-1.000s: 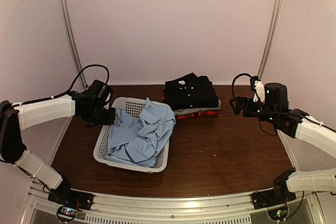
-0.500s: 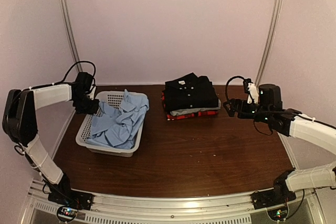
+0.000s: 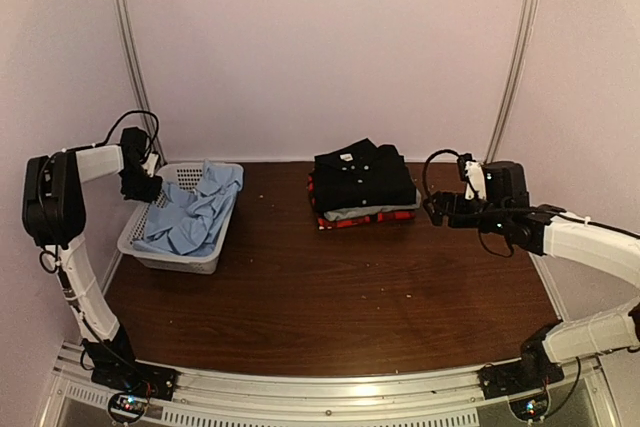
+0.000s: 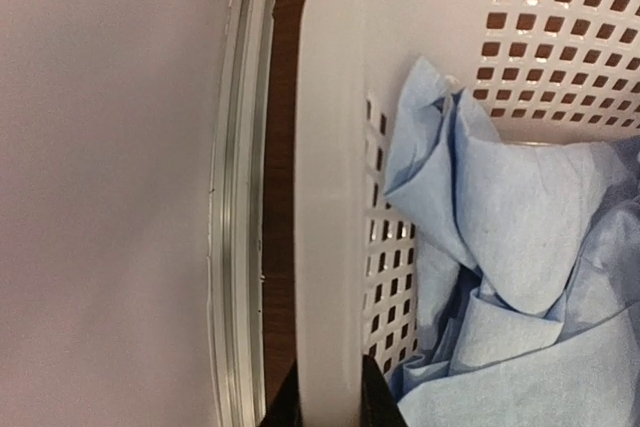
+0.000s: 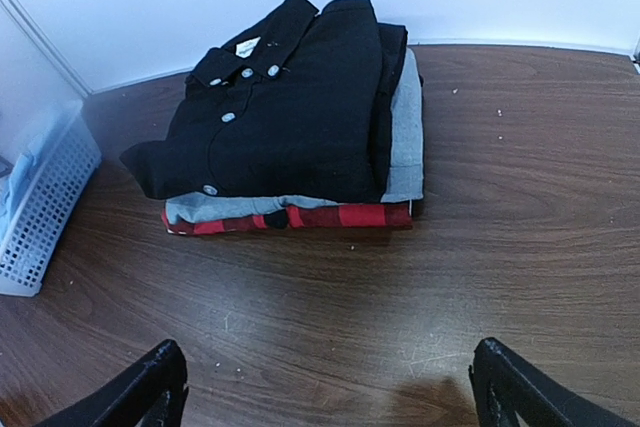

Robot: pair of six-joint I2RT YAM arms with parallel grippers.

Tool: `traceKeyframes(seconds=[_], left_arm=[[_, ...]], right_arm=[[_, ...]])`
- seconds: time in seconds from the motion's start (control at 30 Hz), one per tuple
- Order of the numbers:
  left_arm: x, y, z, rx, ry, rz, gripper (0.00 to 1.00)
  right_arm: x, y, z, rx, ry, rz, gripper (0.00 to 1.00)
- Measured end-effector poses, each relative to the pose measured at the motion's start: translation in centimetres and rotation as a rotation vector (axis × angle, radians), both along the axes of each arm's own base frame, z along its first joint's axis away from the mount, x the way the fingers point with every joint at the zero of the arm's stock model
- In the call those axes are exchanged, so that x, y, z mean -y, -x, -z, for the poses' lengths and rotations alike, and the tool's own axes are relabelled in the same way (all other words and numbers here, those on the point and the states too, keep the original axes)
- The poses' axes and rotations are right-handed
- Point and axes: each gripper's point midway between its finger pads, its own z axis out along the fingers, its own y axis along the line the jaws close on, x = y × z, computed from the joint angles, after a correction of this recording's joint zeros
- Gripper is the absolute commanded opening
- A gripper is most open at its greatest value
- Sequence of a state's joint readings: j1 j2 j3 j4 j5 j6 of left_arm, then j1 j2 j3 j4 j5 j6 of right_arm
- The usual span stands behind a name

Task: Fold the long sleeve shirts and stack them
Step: Move the bin to the corner of the board.

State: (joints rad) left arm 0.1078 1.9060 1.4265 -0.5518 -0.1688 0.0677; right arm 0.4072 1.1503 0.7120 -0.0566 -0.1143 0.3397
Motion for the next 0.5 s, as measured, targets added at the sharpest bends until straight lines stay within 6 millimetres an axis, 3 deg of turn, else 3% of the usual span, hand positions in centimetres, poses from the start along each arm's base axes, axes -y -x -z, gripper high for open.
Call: traceKeyframes(seconds=[0.1,0.23,0.27,0.4,0.5], left_arm=[[-0.9,-0.7,-0.1,0.002,-0.025,-0.018,0.26],[-2.1,0.3,0.4,-0.055,-0.086,-0.050,0.71],[-2.4,0.7,0.5,-0.072,-0.099,-0.057,0.76],[-3.6,1.5,0.0,-0.086,-0.118,-0.107,0.91],[-4.0,1.8,-1.9,-0.050,-0.123,-0.137,0.94]], right_arm=[[-0.1,-0.6,1.3,-0.034,0.025,0.007,1.00],[-0.6,-1.7,2.0,-0.059,0.035,0.004,1.00],[-1.0,-2.0,2.1,-0.065,0.038,-0.002,1.00],[-3.2,-3.3,2.4,-0.079,0.055,-0.032,1.00],[-6.1,-3.7,2.5,-0.079,0.072,-0.088,1.00]])
